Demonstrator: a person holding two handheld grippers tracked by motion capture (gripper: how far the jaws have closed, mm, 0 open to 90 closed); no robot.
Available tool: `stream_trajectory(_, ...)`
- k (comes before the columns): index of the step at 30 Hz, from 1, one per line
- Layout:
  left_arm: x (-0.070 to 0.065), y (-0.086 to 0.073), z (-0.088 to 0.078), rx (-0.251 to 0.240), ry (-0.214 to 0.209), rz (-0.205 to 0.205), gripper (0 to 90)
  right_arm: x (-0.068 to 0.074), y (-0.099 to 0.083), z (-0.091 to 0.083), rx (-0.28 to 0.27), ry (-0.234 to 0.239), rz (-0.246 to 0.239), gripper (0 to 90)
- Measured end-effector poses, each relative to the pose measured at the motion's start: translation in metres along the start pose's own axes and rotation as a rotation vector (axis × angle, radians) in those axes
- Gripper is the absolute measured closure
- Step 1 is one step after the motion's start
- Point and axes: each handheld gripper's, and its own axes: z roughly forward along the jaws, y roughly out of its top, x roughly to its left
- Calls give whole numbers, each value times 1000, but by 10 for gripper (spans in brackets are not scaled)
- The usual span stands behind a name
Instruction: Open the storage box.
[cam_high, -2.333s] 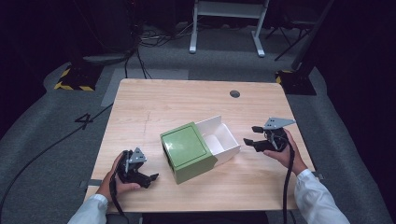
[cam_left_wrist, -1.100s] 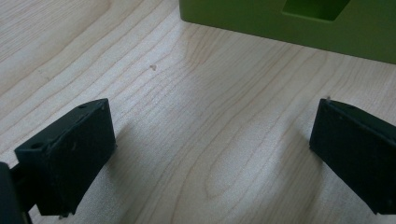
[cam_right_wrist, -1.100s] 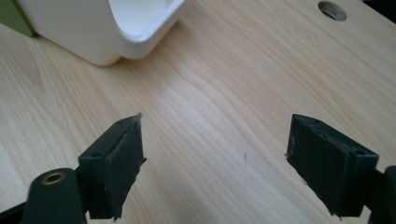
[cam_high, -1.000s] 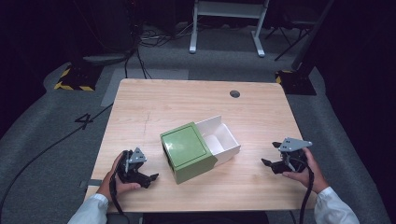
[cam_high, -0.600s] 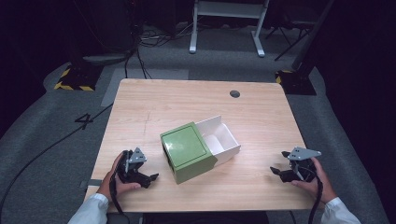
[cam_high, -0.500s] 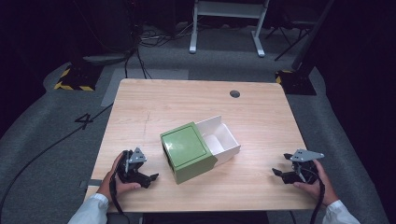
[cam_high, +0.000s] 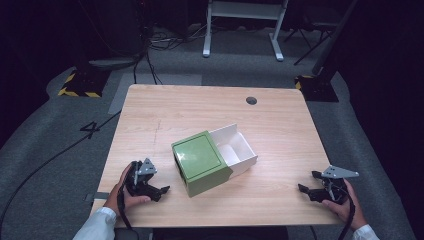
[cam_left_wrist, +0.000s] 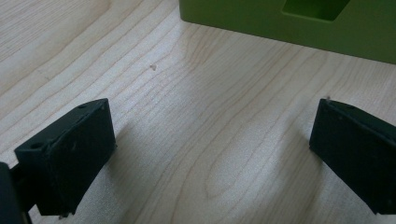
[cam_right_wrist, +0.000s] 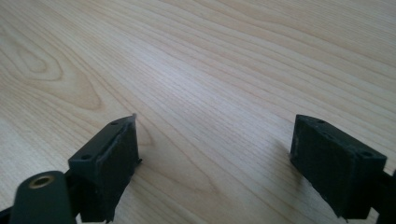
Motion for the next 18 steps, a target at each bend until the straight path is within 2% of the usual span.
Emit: stream_trajectory(18,-1,-1,-1,-1,2,-4,5,1,0,0,1,-6,6,149)
